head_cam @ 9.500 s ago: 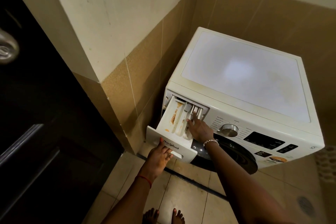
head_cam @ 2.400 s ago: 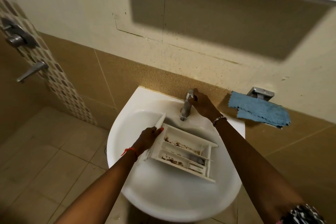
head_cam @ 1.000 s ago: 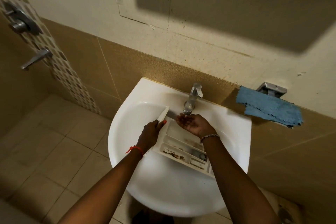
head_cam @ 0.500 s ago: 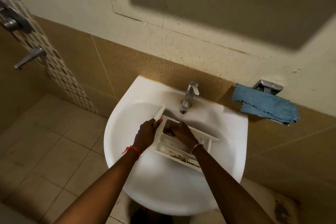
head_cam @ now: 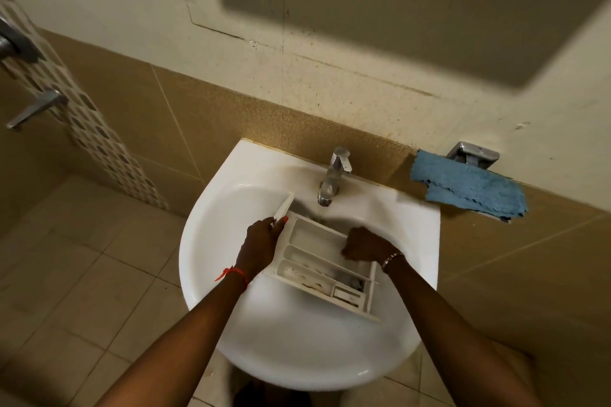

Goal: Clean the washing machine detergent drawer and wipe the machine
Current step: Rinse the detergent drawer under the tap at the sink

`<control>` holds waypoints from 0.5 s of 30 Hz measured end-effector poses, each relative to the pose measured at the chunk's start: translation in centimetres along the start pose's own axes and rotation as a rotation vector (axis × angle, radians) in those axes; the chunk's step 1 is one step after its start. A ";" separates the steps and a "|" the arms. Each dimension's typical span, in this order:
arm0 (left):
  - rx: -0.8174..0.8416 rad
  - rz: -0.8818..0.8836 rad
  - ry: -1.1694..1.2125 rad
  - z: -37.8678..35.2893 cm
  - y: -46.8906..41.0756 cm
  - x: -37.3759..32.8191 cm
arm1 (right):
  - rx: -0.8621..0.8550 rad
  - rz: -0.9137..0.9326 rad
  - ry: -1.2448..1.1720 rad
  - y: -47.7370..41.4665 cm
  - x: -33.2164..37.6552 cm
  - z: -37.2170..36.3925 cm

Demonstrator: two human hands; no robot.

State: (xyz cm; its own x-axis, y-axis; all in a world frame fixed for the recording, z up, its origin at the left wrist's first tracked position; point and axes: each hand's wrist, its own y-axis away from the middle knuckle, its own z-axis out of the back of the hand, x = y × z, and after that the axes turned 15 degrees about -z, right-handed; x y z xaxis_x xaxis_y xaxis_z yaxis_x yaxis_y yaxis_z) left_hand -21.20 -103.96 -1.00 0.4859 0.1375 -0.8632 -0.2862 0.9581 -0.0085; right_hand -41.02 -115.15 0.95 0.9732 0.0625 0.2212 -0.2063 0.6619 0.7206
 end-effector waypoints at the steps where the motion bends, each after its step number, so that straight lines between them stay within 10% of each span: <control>1: -0.007 -0.003 -0.009 0.0 0.0 0.1 | 0.008 -0.008 -0.190 -0.1 0.7 0.4; 8: -0.003 0.013 -0.069 -0.1 0.0 -0.1 | 0.462 0.013 -1.693 -0.2 5.3 1.7; 15: -0.014 0.004 -0.016 -0.1 0.1 -0.1 | 0.622 -0.074 -1.857 -1.4 6.2 -0.5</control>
State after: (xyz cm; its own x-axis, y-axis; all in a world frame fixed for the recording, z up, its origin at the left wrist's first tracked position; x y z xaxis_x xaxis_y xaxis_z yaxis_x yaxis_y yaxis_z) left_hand -21.32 -103.93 -0.93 0.4976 0.1449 -0.8552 -0.2994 0.9540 -0.0126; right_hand -34.66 -115.33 1.02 -0.2284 -0.9553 0.1875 -0.5818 0.2884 0.7605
